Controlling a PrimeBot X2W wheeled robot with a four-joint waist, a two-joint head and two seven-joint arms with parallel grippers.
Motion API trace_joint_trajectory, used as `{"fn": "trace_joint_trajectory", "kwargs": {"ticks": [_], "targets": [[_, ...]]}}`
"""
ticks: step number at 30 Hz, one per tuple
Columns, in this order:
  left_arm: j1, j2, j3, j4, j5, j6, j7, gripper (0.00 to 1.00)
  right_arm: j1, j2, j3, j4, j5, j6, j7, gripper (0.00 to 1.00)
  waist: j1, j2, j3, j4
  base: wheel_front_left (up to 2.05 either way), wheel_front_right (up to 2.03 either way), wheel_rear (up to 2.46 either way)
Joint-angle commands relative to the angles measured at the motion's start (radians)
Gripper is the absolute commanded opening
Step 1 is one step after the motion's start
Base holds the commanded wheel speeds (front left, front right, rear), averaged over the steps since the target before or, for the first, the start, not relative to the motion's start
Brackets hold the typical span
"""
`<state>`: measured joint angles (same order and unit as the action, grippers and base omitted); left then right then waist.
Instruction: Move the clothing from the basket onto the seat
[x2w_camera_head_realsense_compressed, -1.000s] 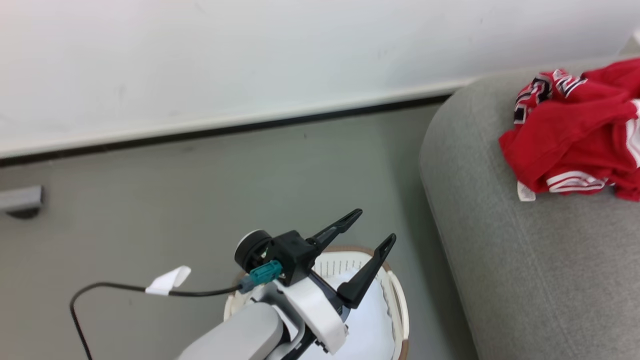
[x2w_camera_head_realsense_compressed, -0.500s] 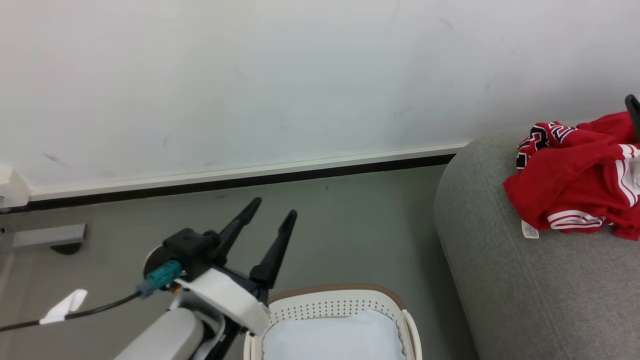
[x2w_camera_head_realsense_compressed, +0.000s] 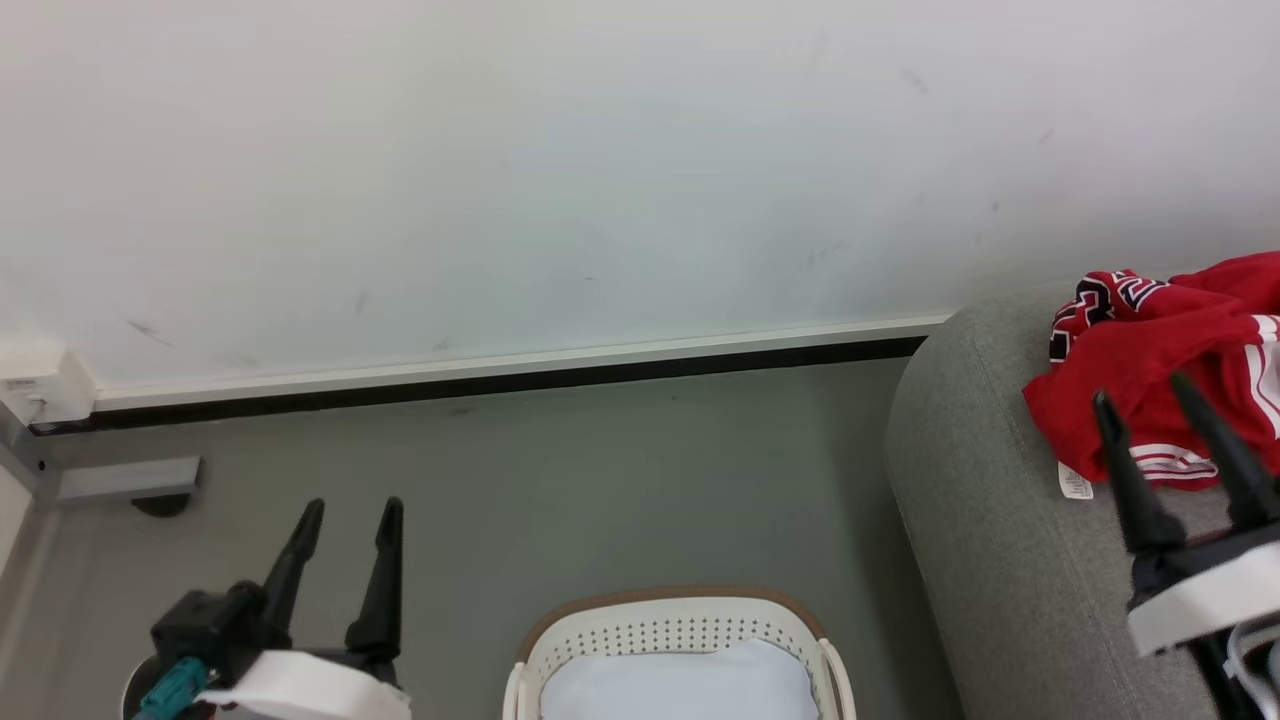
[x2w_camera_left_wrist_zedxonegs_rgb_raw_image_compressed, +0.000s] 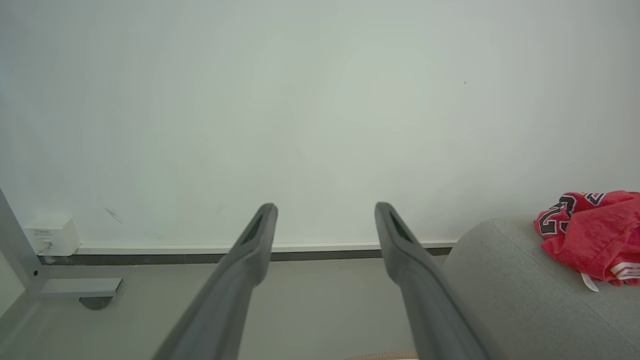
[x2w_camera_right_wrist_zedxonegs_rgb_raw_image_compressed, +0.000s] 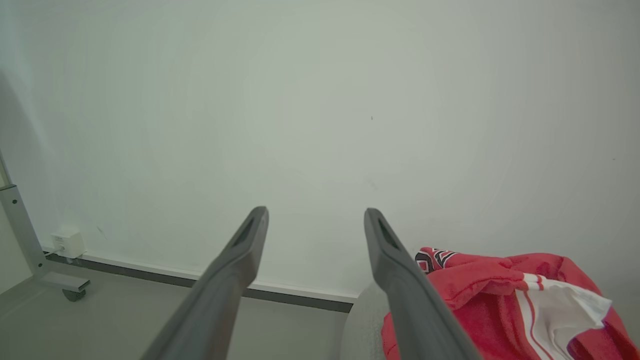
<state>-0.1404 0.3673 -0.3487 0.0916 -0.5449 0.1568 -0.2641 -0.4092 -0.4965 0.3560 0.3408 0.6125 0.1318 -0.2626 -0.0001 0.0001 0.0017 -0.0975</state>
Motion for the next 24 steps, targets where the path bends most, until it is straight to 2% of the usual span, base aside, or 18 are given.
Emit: {"fn": "trace_joint_trajectory", "kwargs": {"ticks": [1,6,12,18,24], "targets": [[0.035,-0.011,0.024,0.004,0.027,0.000,0.000,1.00,0.066,0.037,-0.040,-0.038,-0.041,-0.002,-0.003,1.00,0.0001,-0.0001,-0.001,0.002,0.00,0.00,0.00],[0.120,-0.079,0.124,0.014,0.102,-0.028,0.000,1.00,0.252,0.180,-0.137,-0.147,-0.184,-0.002,-0.002,1.00,0.0001,-0.0001,-0.008,0.008,0.00,0.00,0.00],[0.193,-0.160,0.213,0.020,0.195,-0.079,0.000,1.00,0.367,0.300,-0.202,-0.196,-0.260,-0.002,-0.001,1.00,0.0001,-0.0001,-0.024,0.015,0.00,0.00,0.00],[0.218,-0.218,0.285,0.043,0.259,-0.131,0.000,1.00,0.389,0.331,-0.191,-0.186,-0.282,-0.002,-0.001,1.00,0.0001,-0.0001,-0.028,0.017,0.00,0.00,0.00],[0.209,-0.254,0.339,0.060,0.304,-0.179,0.000,1.00,0.390,0.343,-0.192,-0.185,-0.287,-0.002,-0.001,1.00,0.0001,-0.0001,-0.029,0.019,0.00,0.00,0.00]]}}
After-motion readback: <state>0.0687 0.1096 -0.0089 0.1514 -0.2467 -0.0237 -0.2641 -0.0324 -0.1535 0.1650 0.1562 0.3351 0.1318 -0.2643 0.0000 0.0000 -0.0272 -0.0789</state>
